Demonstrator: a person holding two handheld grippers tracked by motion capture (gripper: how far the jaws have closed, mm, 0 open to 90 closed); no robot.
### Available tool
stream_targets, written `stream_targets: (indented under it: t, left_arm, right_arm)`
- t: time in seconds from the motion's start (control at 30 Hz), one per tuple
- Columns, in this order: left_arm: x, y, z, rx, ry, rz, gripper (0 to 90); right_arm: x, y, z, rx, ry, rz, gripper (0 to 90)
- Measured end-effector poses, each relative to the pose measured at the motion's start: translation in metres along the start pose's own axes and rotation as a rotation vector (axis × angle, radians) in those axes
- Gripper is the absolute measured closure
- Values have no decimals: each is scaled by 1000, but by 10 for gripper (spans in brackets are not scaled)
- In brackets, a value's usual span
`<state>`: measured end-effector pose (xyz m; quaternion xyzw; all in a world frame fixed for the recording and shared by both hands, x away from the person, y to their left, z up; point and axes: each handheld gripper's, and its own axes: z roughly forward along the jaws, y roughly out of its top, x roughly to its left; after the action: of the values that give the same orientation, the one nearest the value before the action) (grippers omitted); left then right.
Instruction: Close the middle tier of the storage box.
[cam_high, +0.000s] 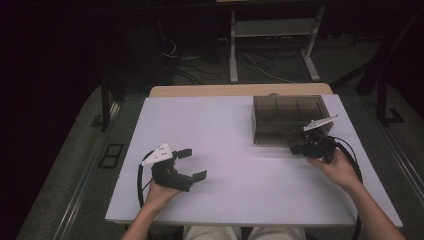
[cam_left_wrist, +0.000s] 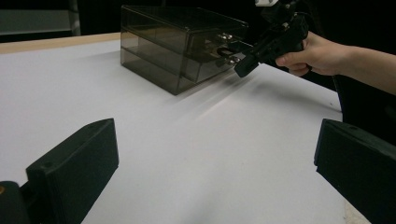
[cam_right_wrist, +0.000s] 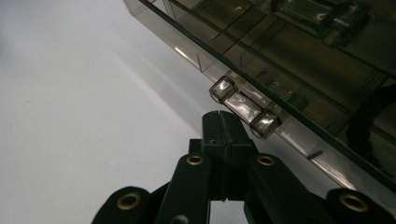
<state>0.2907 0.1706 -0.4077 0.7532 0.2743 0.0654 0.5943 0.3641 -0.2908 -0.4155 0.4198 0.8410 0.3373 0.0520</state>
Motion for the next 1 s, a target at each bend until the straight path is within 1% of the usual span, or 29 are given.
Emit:
stream_targets:
  t: [0.4, 0.53, 1.0]
  left_arm:
    - [0, 0, 0, 0, 0, -2, 0]
    - [0, 0, 0, 1, 0, 1, 0]
    - [0, 0, 0, 3, -2, -1, 0]
  right_arm:
    - [0, 2, 3, -6, -7, 4, 886]
    - [-1, 2, 4, -12, -9, 12, 886]
    - [-10, 5, 7, -29, -15, 38, 886]
